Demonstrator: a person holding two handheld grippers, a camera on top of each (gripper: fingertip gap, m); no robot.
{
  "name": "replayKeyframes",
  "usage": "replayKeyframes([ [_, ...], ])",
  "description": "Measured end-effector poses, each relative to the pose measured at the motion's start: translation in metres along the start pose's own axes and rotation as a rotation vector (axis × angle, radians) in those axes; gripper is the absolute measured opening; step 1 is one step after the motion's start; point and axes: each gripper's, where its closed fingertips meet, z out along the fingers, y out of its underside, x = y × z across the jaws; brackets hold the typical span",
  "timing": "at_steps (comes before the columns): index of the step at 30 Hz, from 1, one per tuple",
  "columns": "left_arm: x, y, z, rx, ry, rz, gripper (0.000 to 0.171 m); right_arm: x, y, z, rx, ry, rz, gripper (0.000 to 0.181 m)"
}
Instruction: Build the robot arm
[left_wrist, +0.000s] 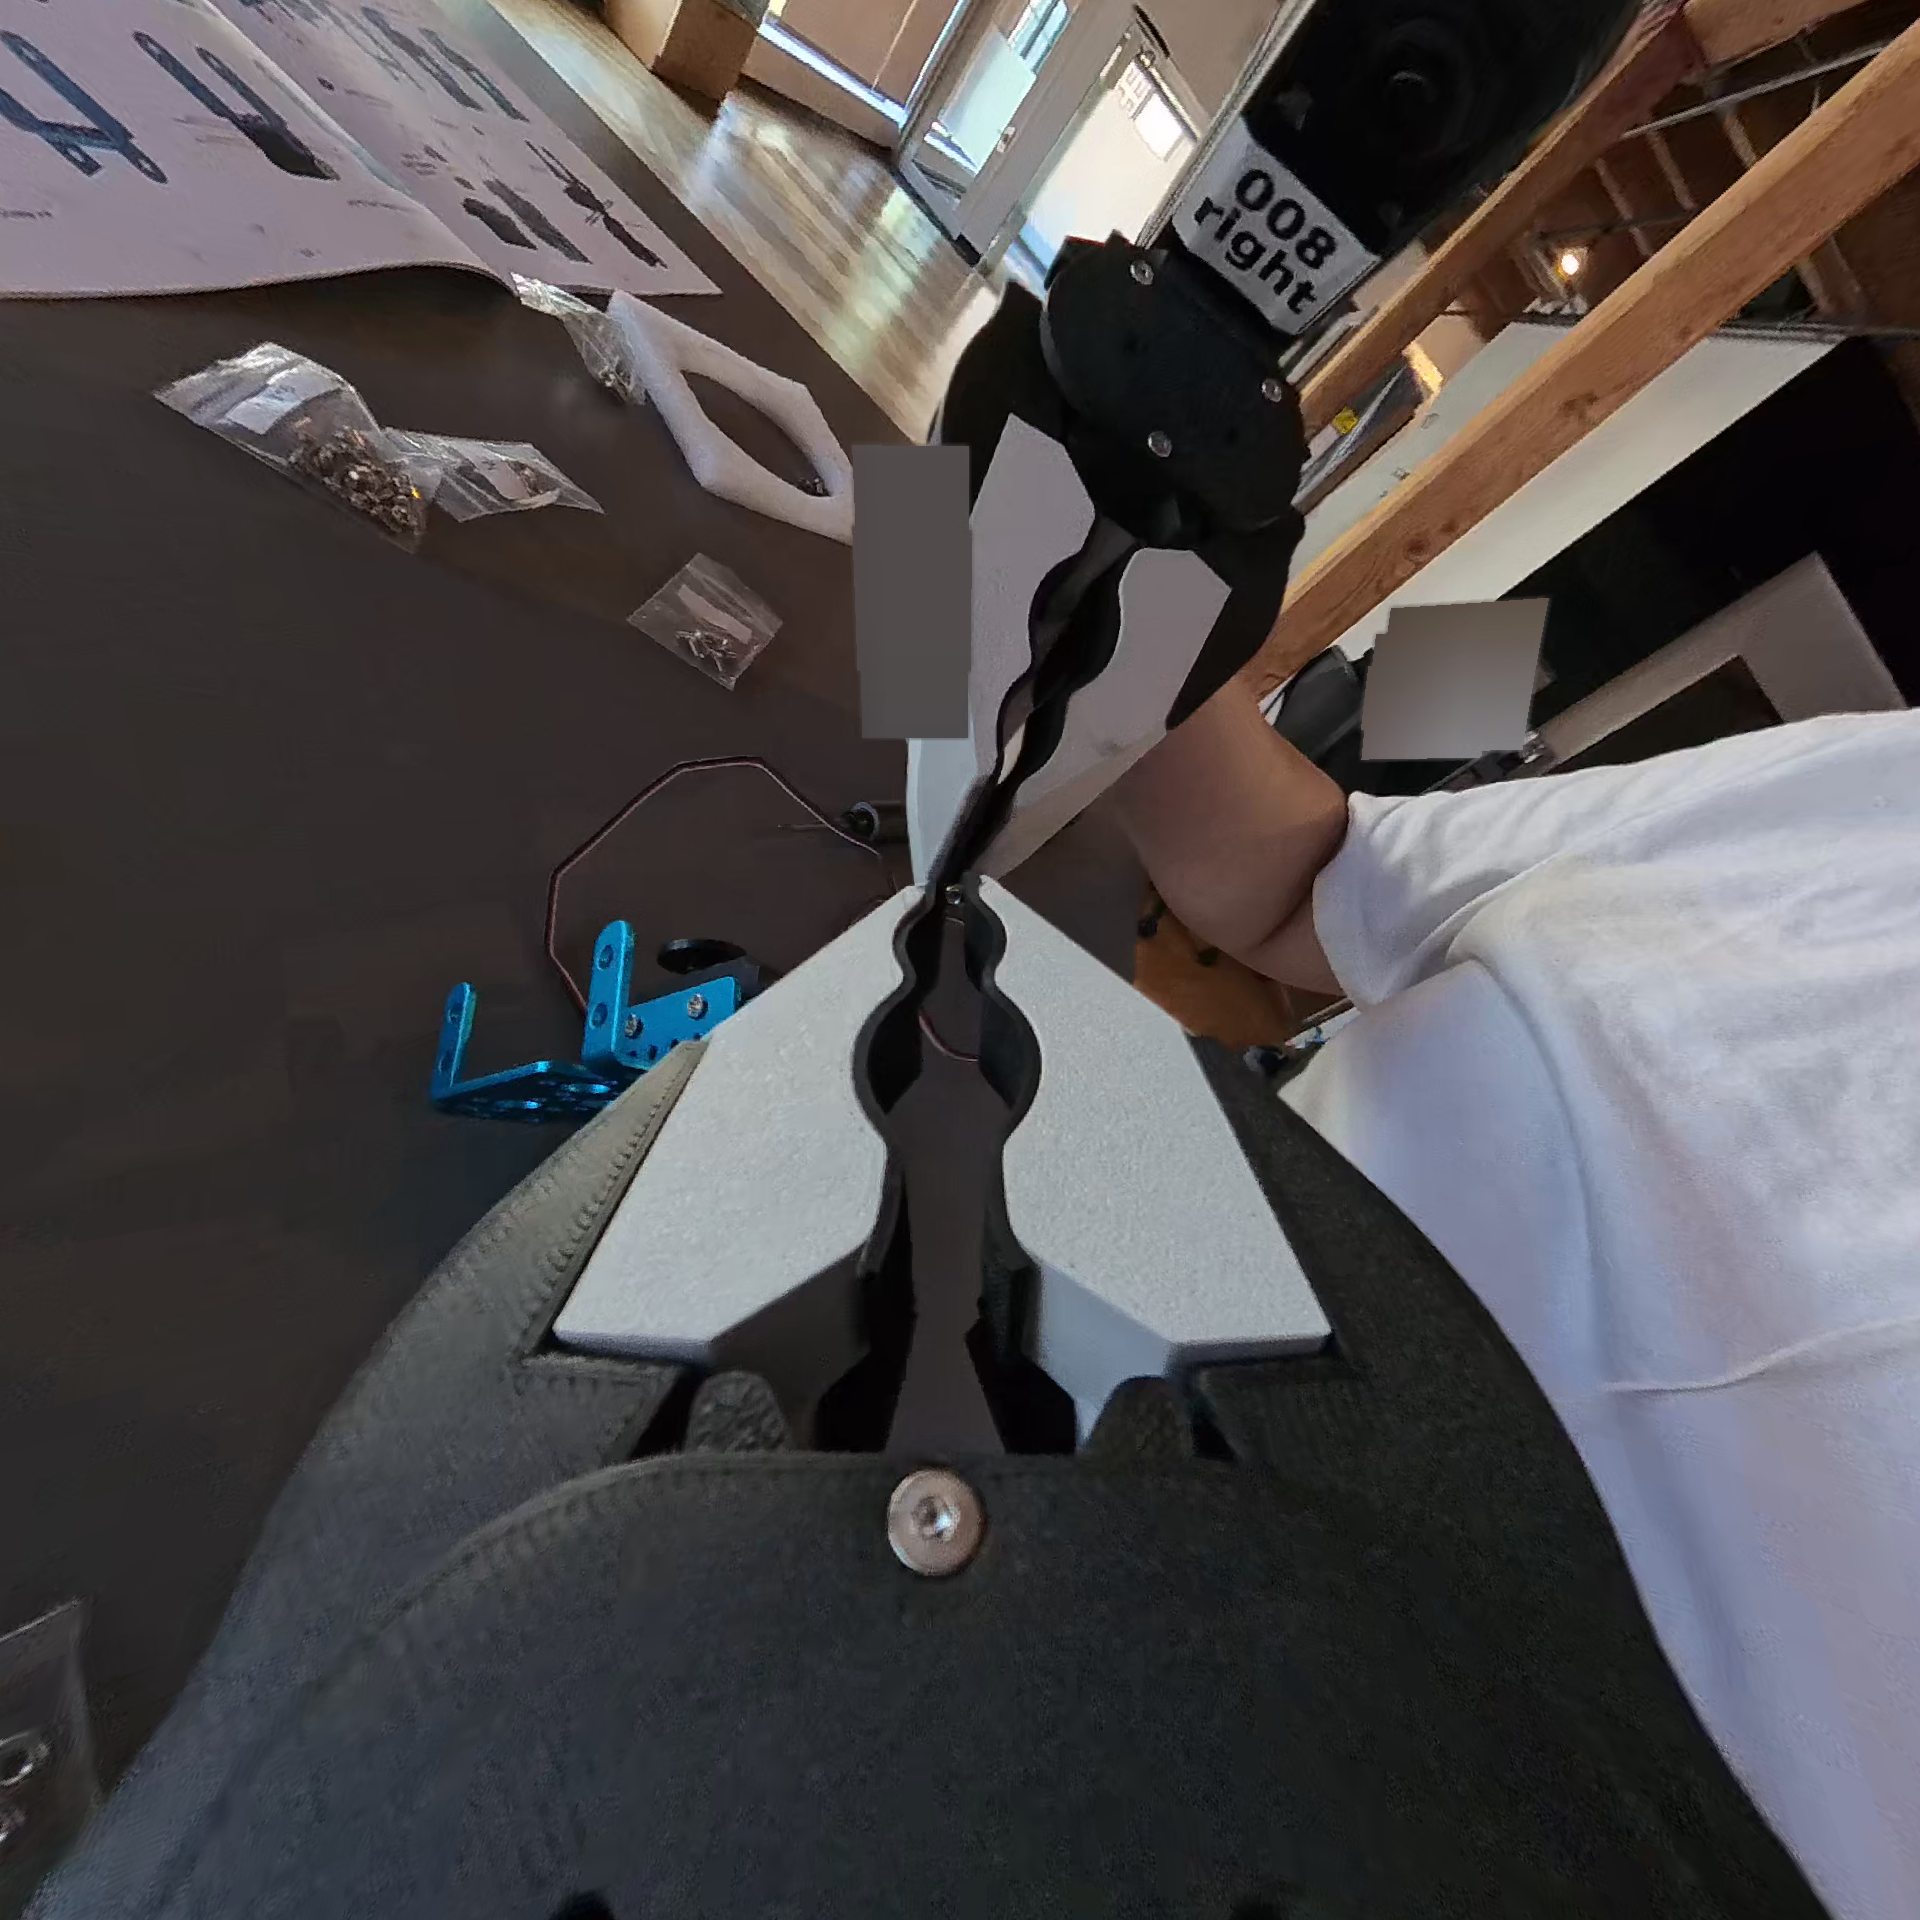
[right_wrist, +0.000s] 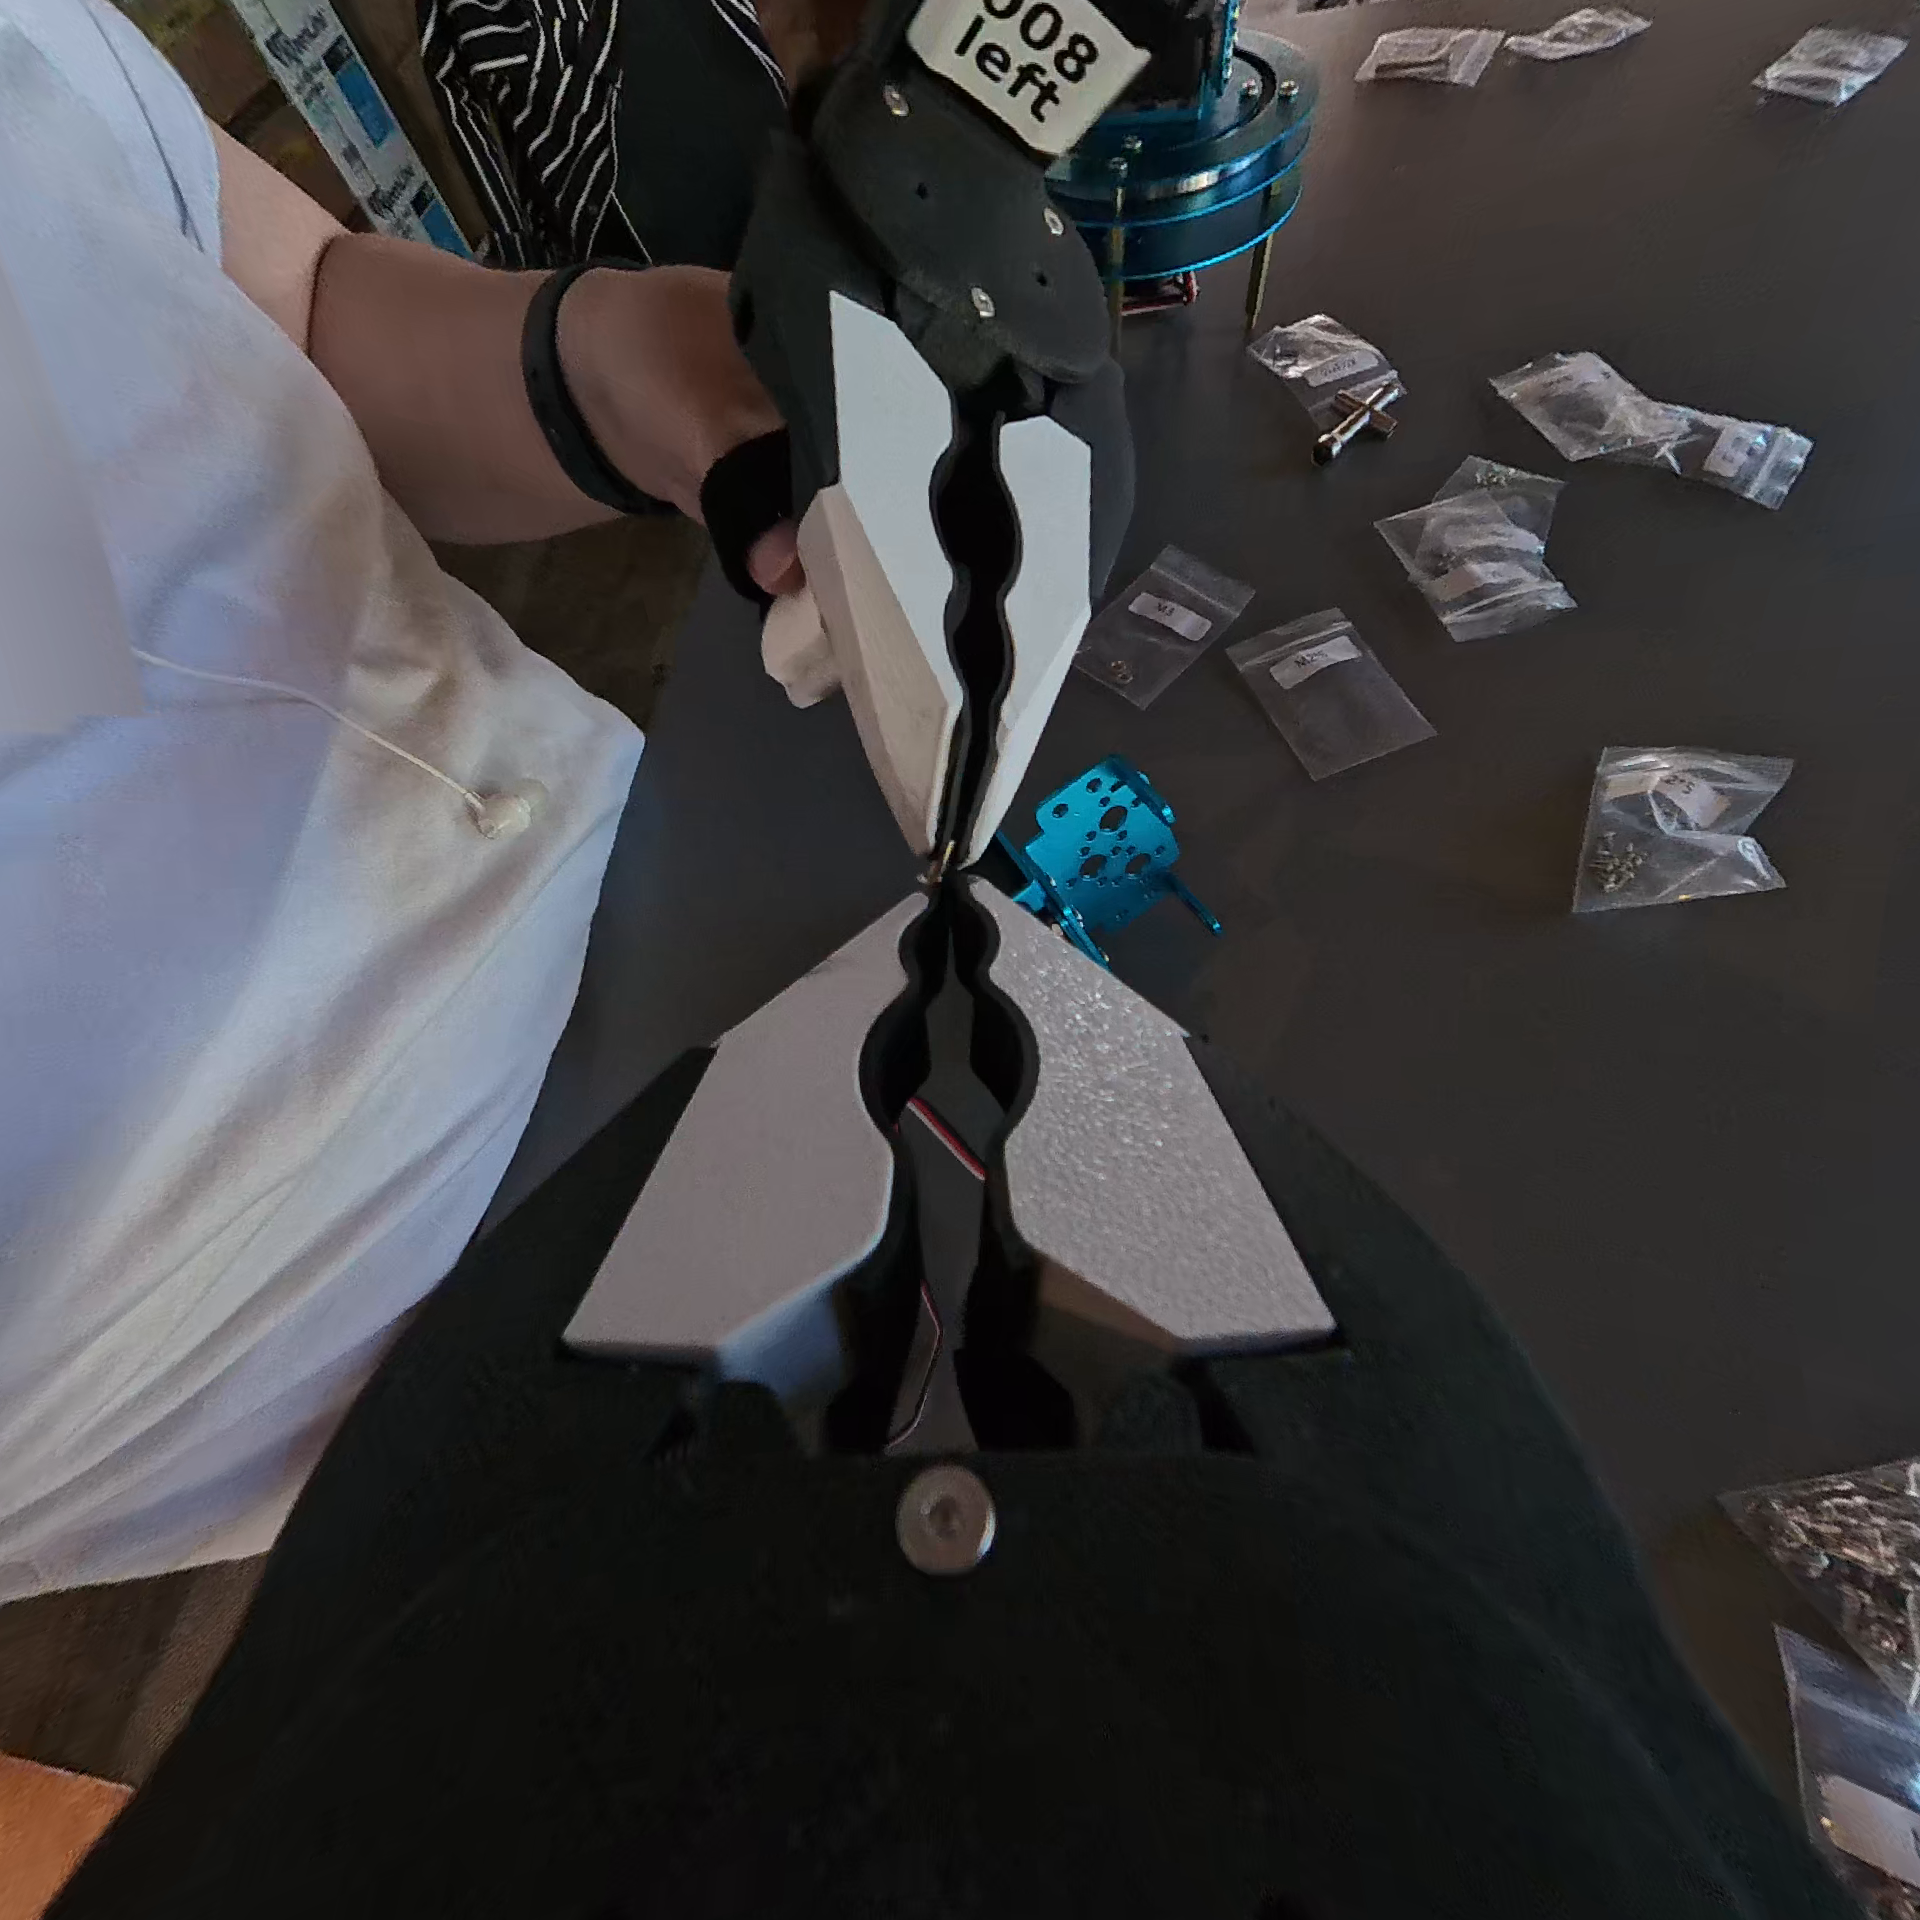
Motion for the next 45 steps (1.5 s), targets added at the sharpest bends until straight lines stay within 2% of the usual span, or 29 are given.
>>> replayKeyframes([
  [2, -0.003, -0.003, -0.001, 0.020, -0.027, 0.012, 0.003, 0.003, -0.001, 0.000, 0.014, 0.012, 0.009, 0.000],
  [4, -0.007, -0.010, -0.005, 0.088, -0.049, -0.014, 0.003, 0.006, -0.003, -0.003, 0.051, 0.045, 0.016, 0.012],
  [5, -0.007, -0.015, -0.008, 0.134, -0.051, -0.034, 0.003, 0.010, -0.006, -0.006, 0.082, 0.091, 0.022, 0.020],
  [8, -0.004, -0.023, -0.014, 0.236, -0.022, -0.107, 0.002, 0.010, -0.024, -0.014, 0.243, 0.232, -0.035, 0.026],
  [12, -0.003, -0.027, -0.017, 0.319, -0.002, -0.169, 0.002, 0.010, -0.031, -0.013, 0.277, 0.440, -0.164, 0.025],
  [17, -0.004, -0.030, -0.020, 0.363, -0.023, -0.164, 0.003, 0.016, -0.035, -0.013, 0.292, 0.545, -0.128, 0.018],
  [24, 0.000, -0.029, -0.018, 0.372, -0.018, -0.157, 0.003, 0.015, -0.035, -0.008, 0.300, 0.550, -0.107, 0.006],
  [33, 0.002, -0.029, -0.018, 0.385, -0.010, -0.159, 0.003, 0.016, -0.034, -0.010, 0.328, 0.535, -0.058, 0.008],
  [45, 0.011, -0.027, -0.016, 0.393, 0.054, -0.161, 0.003, 0.006, -0.035, -0.013, 0.383, 0.384, -0.013, 0.005],
])
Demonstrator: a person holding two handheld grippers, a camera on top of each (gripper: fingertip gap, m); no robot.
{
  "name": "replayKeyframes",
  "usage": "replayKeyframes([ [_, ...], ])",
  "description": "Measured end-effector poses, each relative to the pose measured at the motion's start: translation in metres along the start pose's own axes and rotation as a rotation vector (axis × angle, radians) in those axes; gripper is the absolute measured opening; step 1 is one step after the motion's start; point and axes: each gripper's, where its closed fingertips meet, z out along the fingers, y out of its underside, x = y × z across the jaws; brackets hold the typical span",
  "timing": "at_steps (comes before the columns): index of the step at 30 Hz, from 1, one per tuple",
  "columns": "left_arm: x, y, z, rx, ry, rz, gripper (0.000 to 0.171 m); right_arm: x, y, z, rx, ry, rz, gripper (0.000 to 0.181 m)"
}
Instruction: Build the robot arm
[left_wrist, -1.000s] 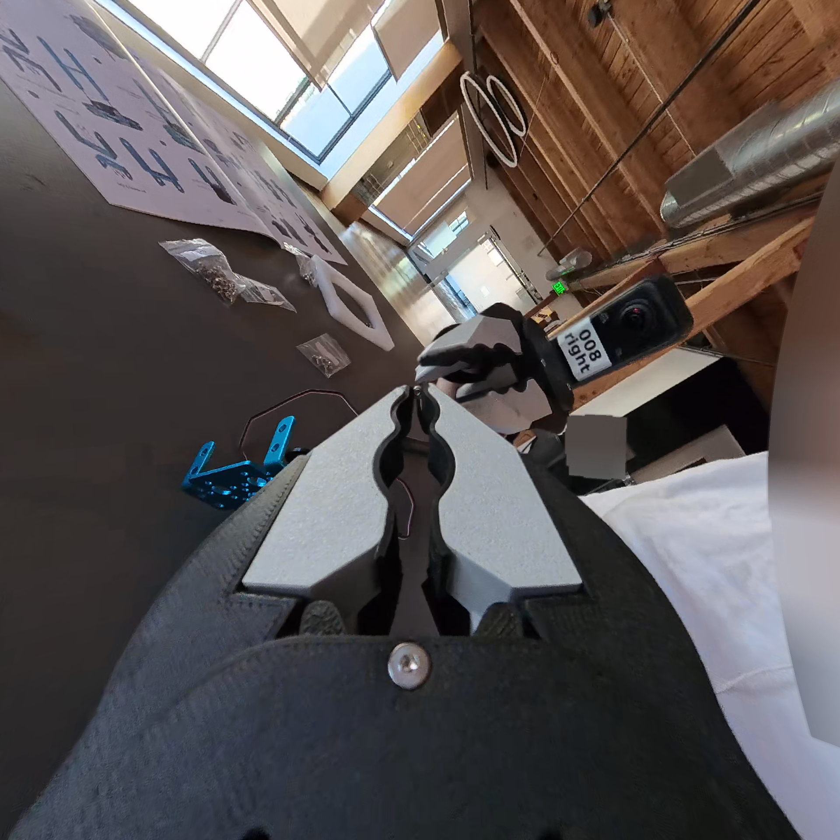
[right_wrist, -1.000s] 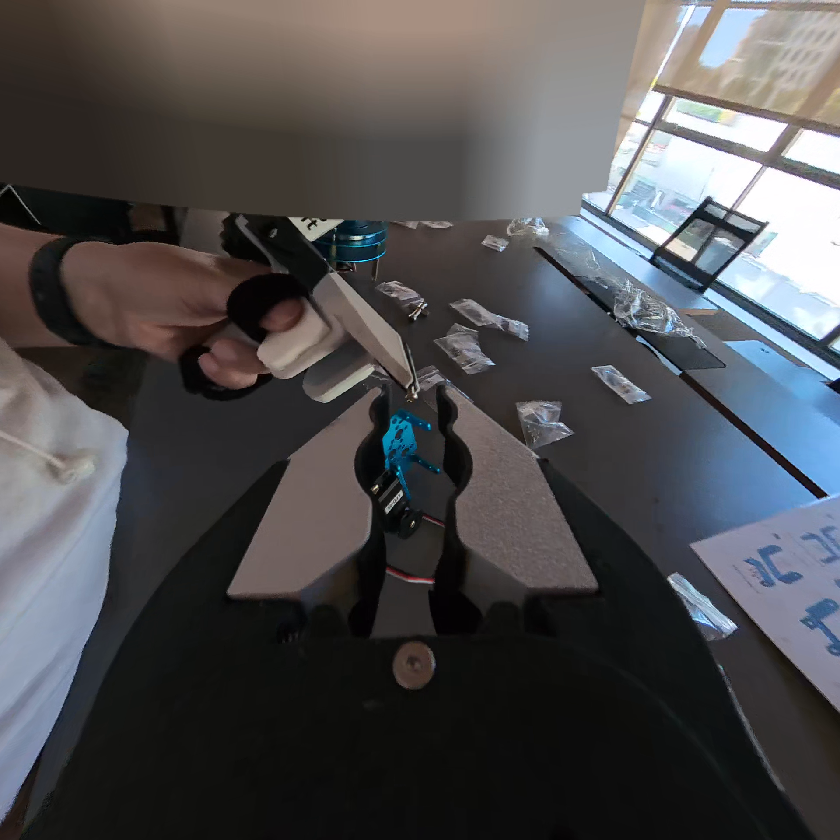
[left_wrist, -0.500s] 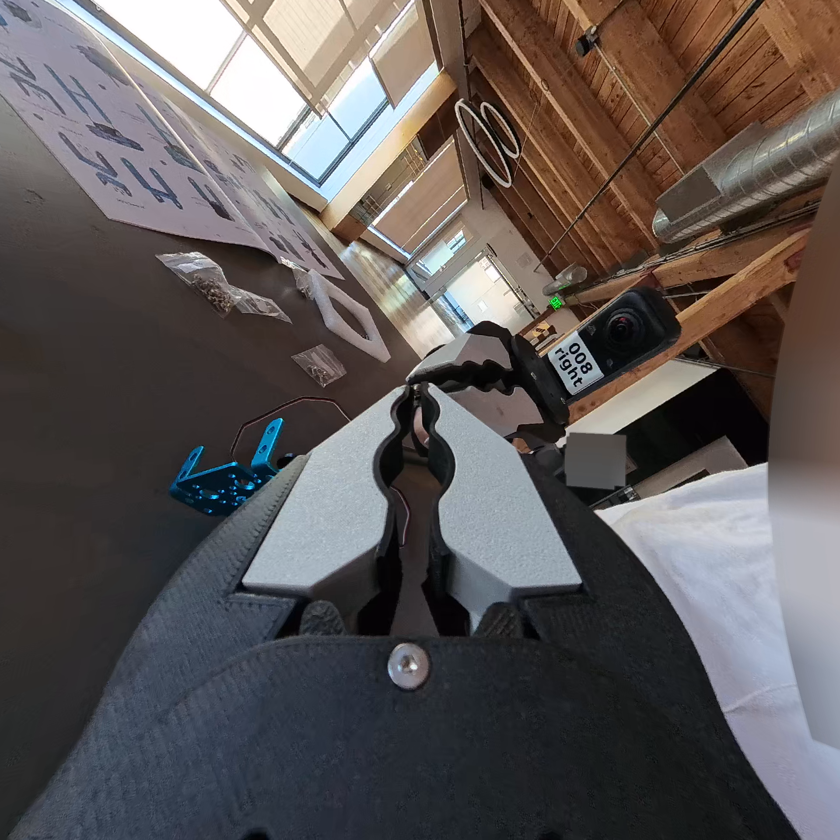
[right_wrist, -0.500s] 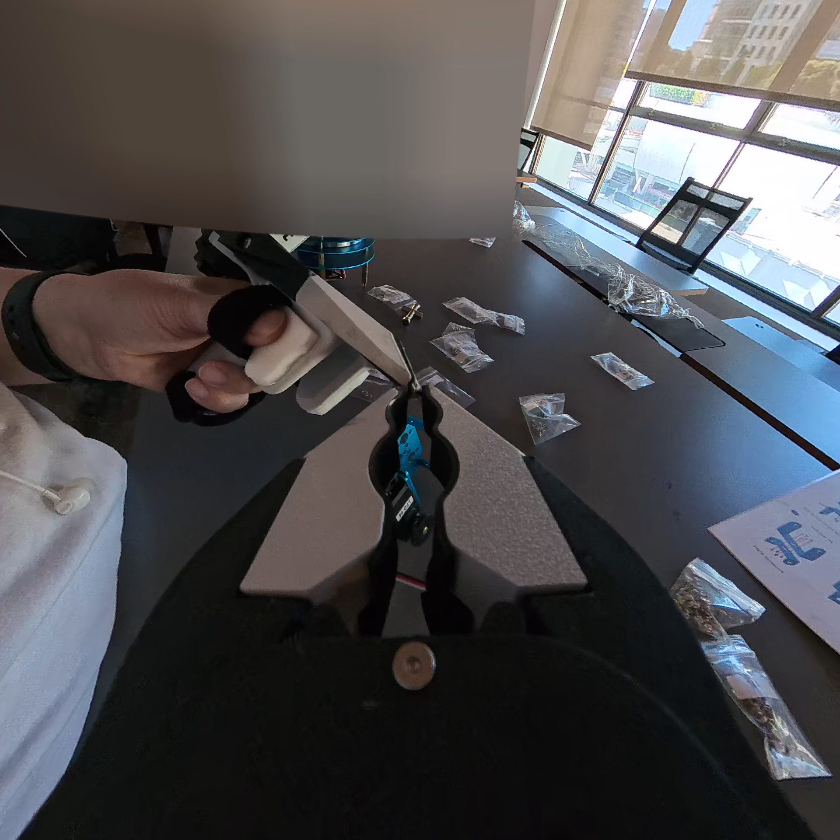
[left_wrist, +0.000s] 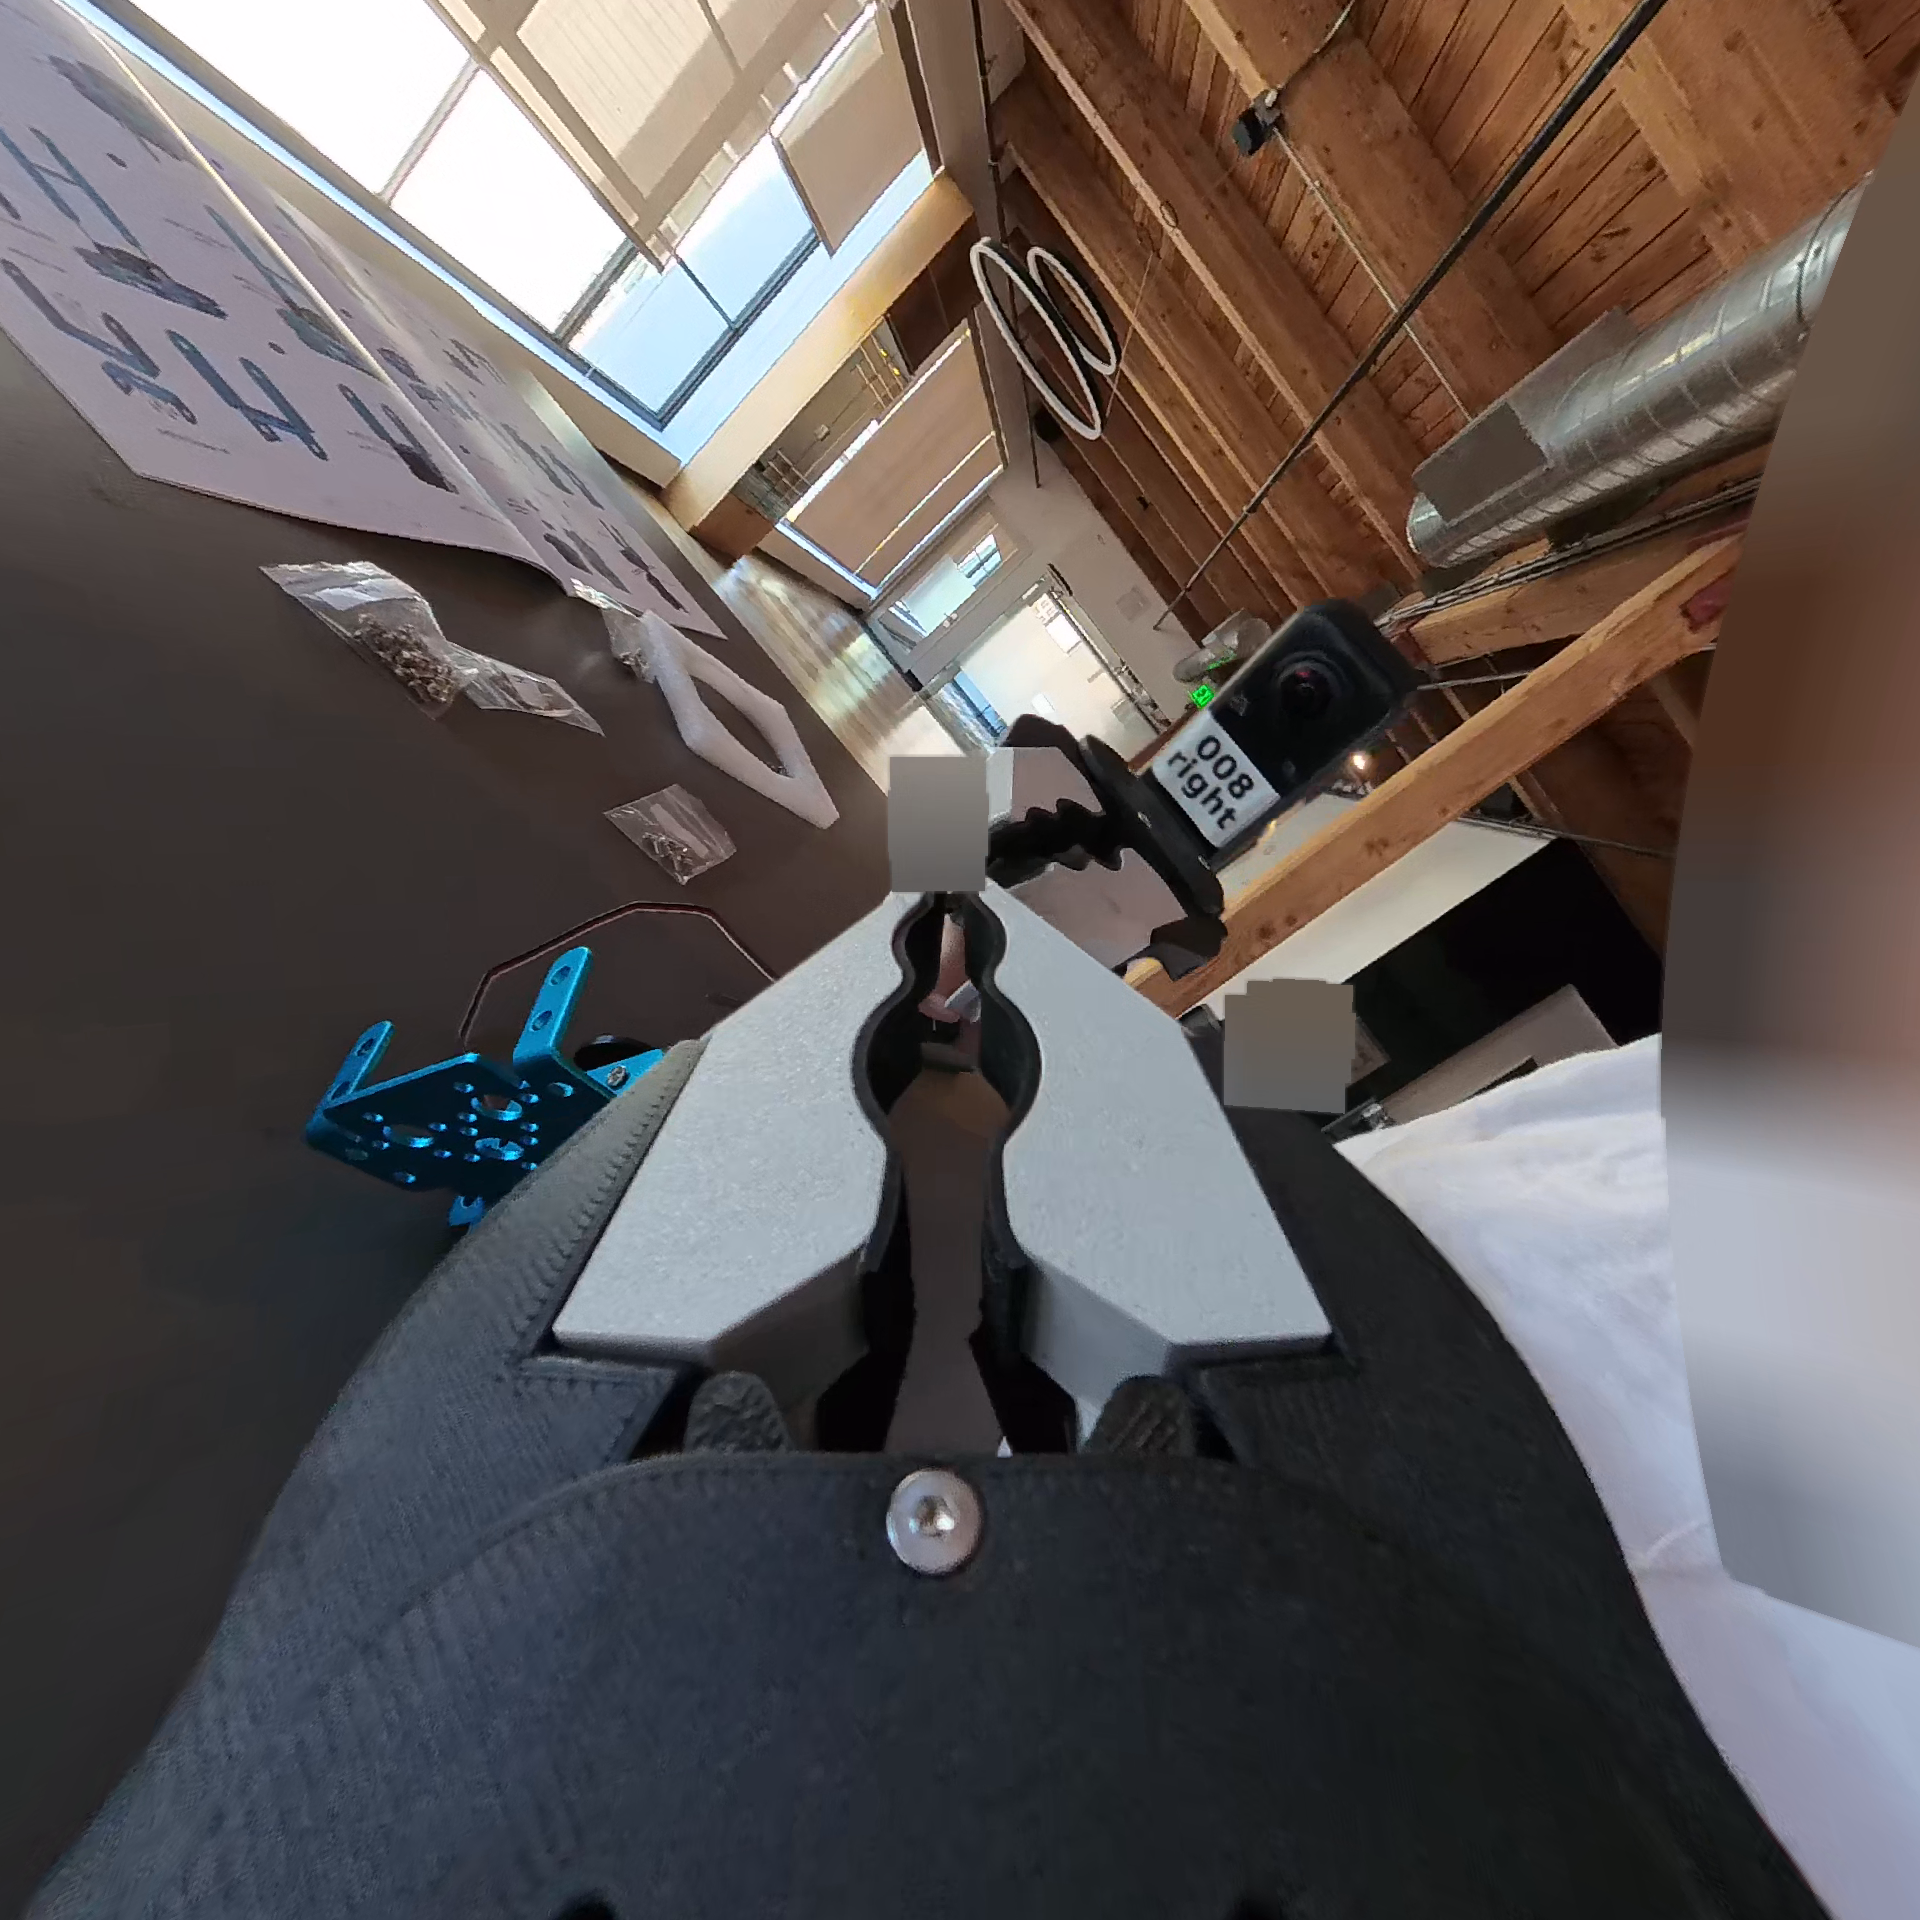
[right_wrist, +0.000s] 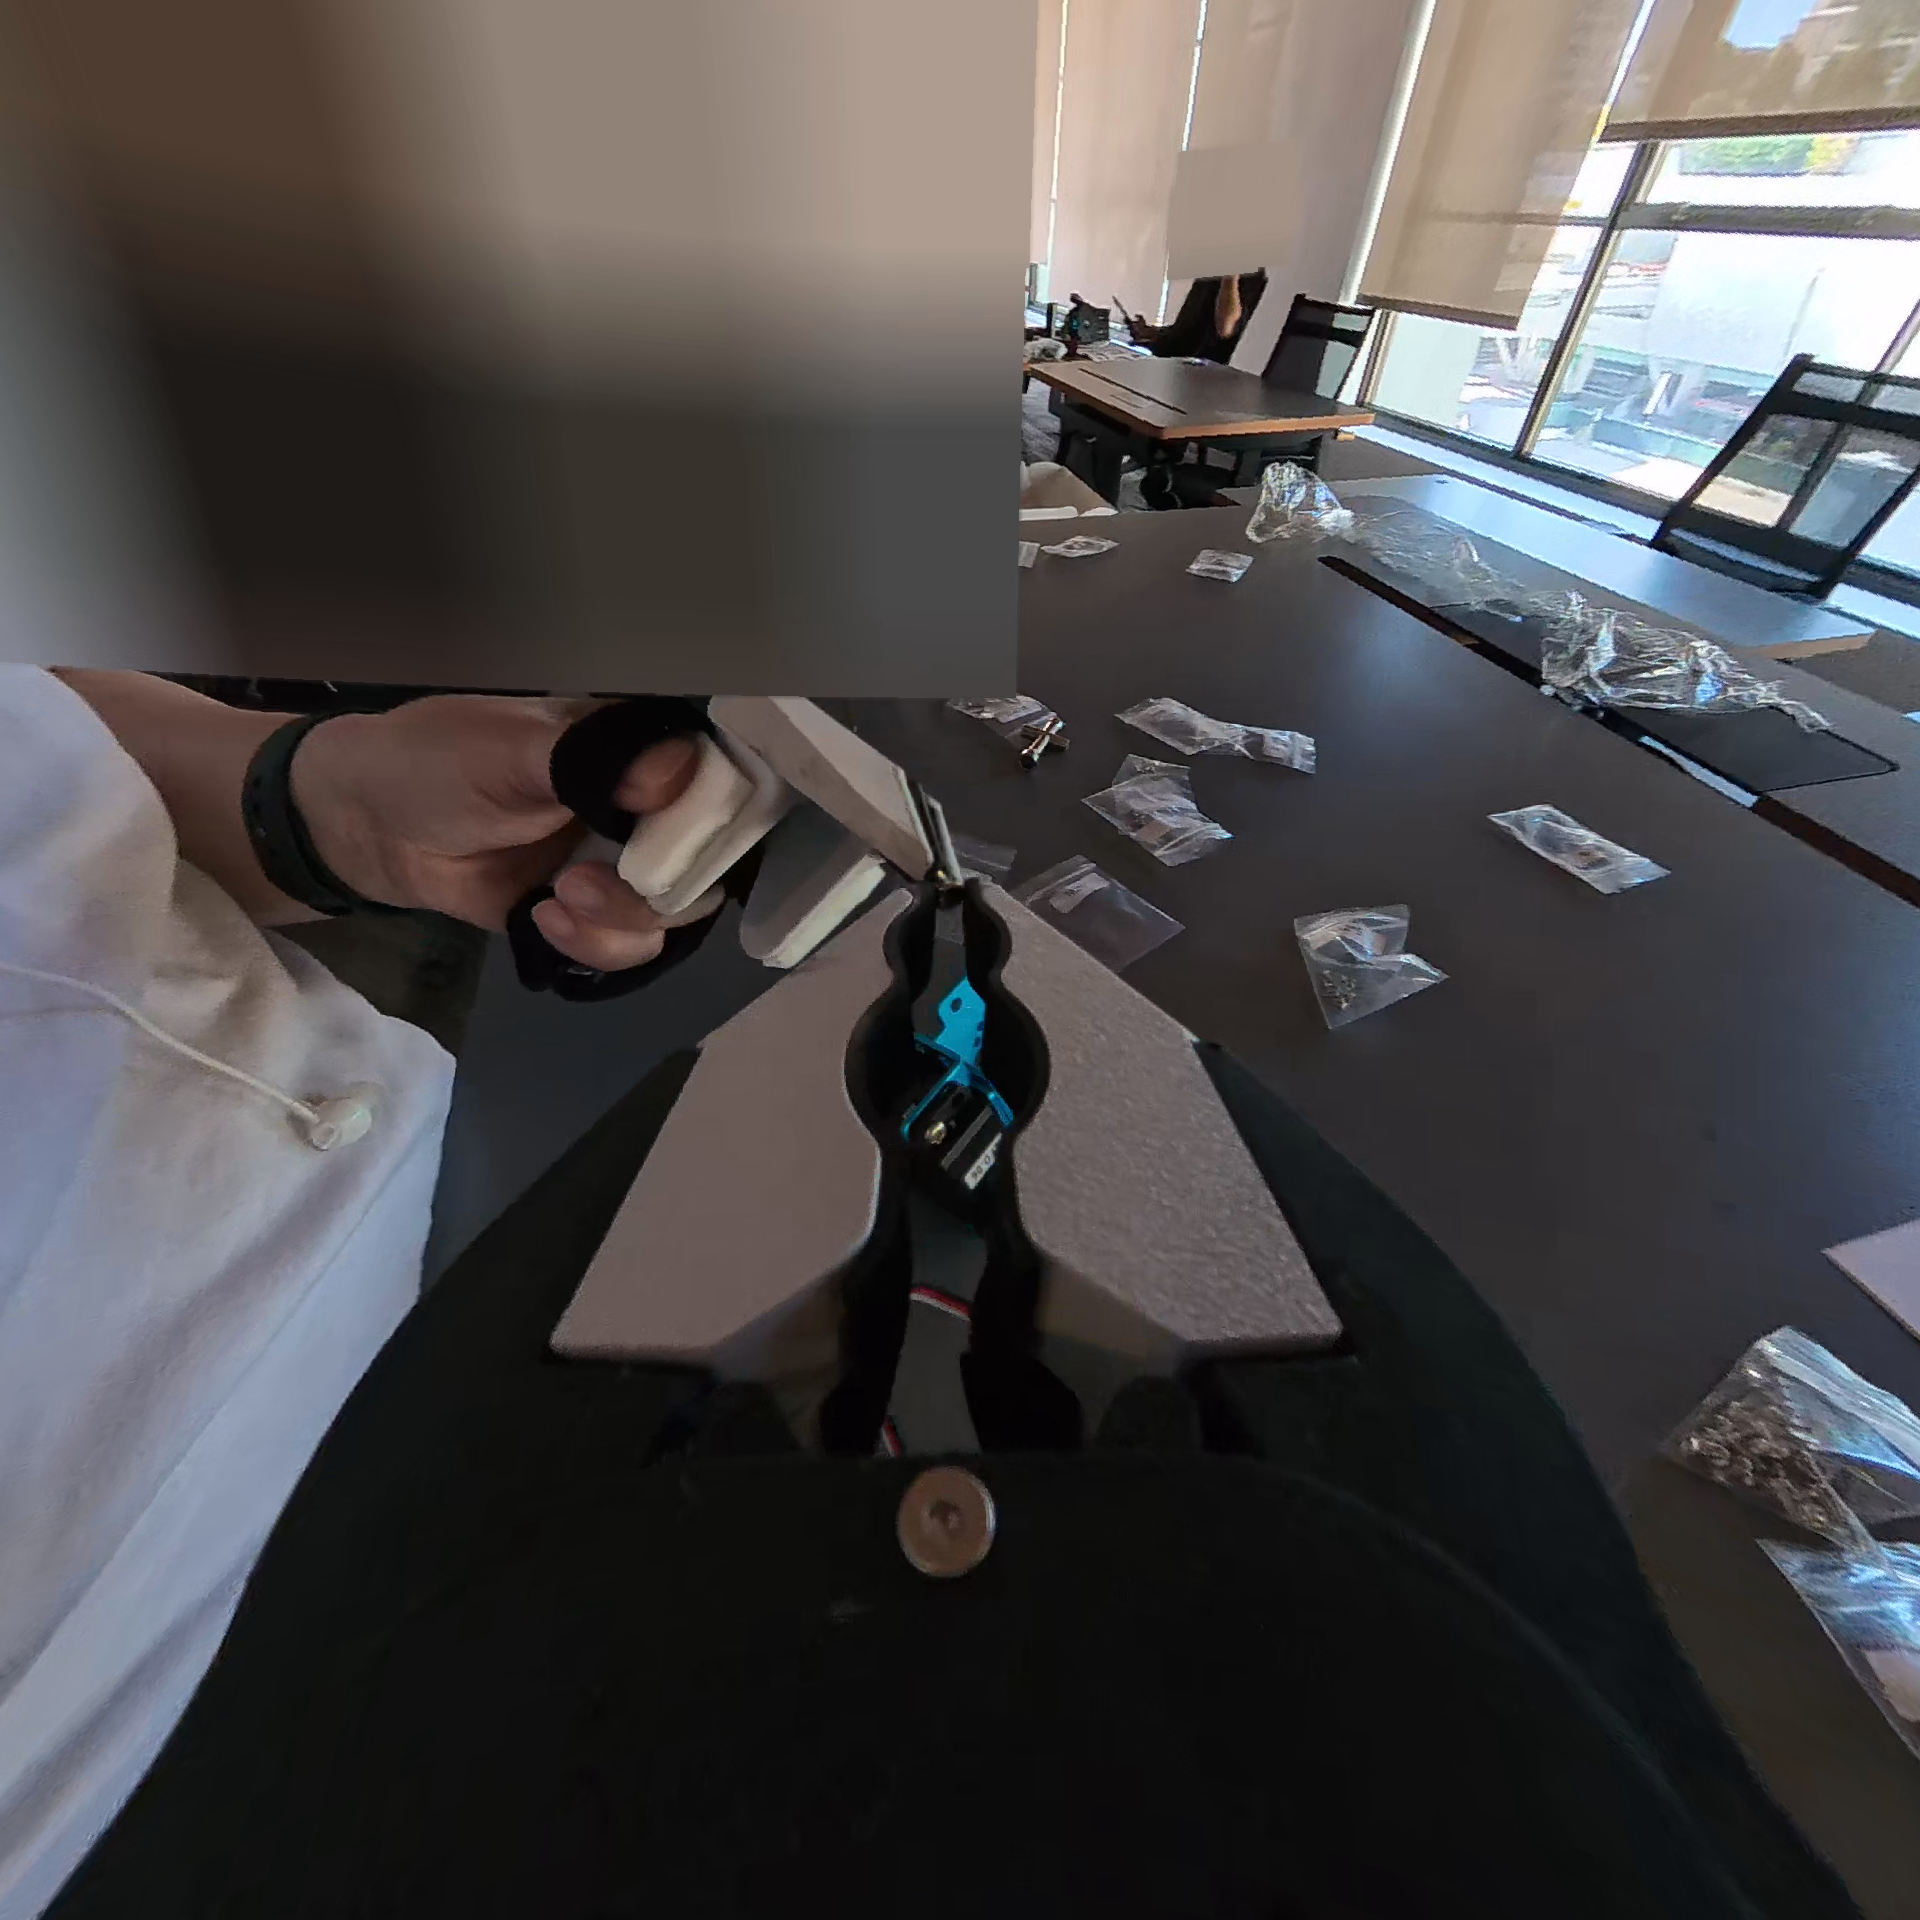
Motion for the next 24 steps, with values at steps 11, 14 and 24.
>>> replayKeyframes([
  [11, -0.035, 0.030, -0.028, -0.332, -0.355, 0.673, 0.046, 0.008, 0.060, 0.006, -0.326, -0.143, 0.035, 0.005],
  [14, -0.042, 0.042, -0.019, -0.385, -0.411, 0.780, 0.041, 0.006, 0.067, 0.008, -0.383, -0.174, 0.025, 0.005],
  [24, -0.056, 0.049, -0.009, -0.429, -0.486, 0.948, 0.026, 0.005, 0.066, 0.010, -0.392, -0.225, 0.077, 0.005],
])
